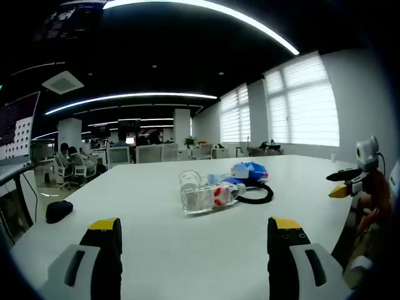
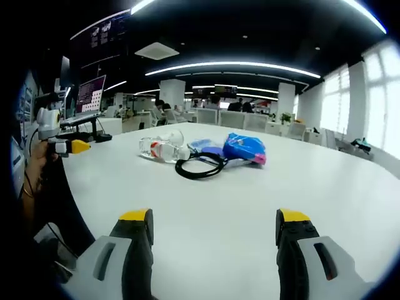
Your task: Arrange the tabletop items into an orderly group along one side of the table until the central work area is clear of visible clutter.
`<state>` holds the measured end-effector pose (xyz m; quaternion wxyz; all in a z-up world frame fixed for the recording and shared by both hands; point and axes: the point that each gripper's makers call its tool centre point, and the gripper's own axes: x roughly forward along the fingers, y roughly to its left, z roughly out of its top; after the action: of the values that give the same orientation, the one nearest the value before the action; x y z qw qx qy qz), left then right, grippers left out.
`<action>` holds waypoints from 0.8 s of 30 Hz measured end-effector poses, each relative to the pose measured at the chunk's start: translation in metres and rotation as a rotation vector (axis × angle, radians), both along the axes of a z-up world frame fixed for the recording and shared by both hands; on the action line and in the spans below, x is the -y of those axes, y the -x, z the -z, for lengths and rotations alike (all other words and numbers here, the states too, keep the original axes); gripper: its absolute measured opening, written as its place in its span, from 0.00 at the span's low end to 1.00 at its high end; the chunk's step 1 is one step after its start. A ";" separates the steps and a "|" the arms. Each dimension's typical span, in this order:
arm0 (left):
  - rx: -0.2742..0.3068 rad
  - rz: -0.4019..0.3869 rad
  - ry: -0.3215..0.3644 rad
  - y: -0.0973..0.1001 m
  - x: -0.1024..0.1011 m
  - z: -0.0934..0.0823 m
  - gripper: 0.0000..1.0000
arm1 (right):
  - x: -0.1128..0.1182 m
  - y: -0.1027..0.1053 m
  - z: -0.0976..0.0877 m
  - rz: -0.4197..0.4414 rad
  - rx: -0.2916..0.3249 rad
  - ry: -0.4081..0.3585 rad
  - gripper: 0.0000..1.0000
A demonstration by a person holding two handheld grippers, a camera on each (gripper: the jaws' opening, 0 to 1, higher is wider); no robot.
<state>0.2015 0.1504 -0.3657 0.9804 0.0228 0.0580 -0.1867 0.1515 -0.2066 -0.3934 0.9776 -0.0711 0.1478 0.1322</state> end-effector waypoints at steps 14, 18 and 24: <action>0.010 0.007 0.007 0.002 -0.003 -0.001 0.94 | 0.002 -0.004 0.001 0.035 -0.025 -0.030 0.78; -0.009 0.011 0.011 0.003 -0.002 0.004 0.94 | 0.005 -0.003 0.000 0.044 -0.016 -0.002 0.80; -0.010 0.000 -0.004 0.003 -0.003 0.005 0.94 | 0.007 -0.003 0.004 0.047 -0.030 -0.006 0.79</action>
<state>0.1987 0.1535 -0.3707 0.9801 0.0239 0.0631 -0.1869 0.1543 -0.2132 -0.3974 0.9783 -0.0628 0.1635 0.1105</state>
